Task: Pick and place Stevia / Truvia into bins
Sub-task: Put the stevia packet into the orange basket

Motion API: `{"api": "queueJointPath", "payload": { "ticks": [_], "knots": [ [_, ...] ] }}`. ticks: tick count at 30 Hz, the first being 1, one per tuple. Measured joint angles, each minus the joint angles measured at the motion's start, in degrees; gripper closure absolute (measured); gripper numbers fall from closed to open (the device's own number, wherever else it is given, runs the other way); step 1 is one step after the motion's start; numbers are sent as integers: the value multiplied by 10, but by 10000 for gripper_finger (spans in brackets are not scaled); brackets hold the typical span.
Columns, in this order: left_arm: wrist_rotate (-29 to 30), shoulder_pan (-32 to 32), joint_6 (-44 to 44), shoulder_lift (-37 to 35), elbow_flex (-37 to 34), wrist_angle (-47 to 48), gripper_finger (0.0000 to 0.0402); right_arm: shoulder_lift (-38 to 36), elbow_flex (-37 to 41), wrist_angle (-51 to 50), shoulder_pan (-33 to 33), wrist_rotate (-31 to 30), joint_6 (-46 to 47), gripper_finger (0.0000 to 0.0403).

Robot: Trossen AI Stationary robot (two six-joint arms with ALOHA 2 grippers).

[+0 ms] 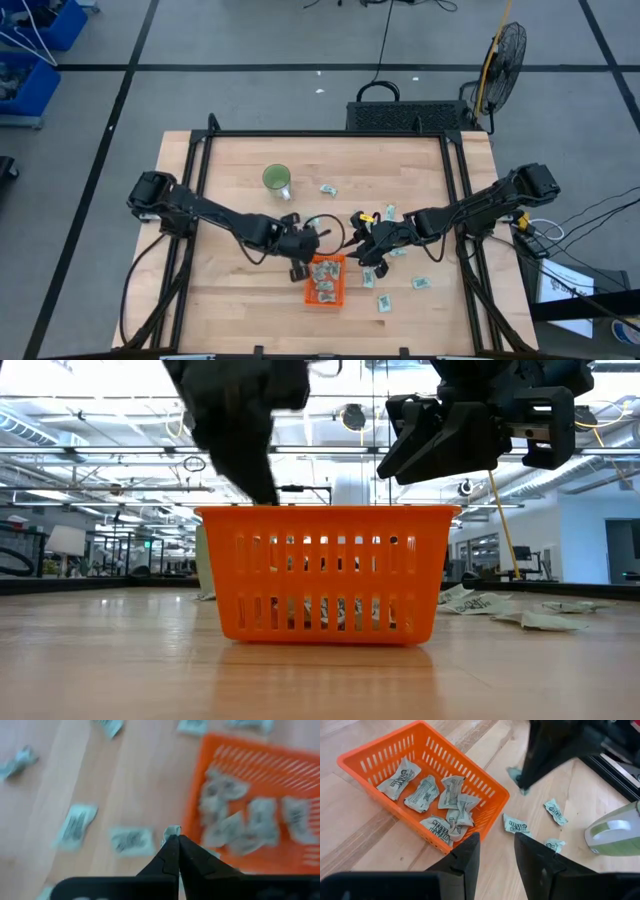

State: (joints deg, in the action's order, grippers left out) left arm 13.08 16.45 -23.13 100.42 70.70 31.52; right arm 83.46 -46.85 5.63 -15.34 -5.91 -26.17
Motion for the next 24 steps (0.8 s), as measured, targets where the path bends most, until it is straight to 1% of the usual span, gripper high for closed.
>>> {"api": "queueJointPath", "payload": {
  "ticks": [6, 10, 15, 24],
  "knots": [
    [-8, 14, 26, 8, 3, -83, 377, 0, 0, 0, 0, 0, 0, 289],
    [-21, 16, 21, 16, 3, -107, 376, 0, 0, 0, 0, 0, 0, 289],
    [-44, 21, 42, 28, 4, -117, 376, 0, 0, 0, 0, 0, 0, 289],
    [-46, 24, 65, 40, 2, -105, 375, 0, 0, 1, 0, 0, 0, 289]
  ]
}}
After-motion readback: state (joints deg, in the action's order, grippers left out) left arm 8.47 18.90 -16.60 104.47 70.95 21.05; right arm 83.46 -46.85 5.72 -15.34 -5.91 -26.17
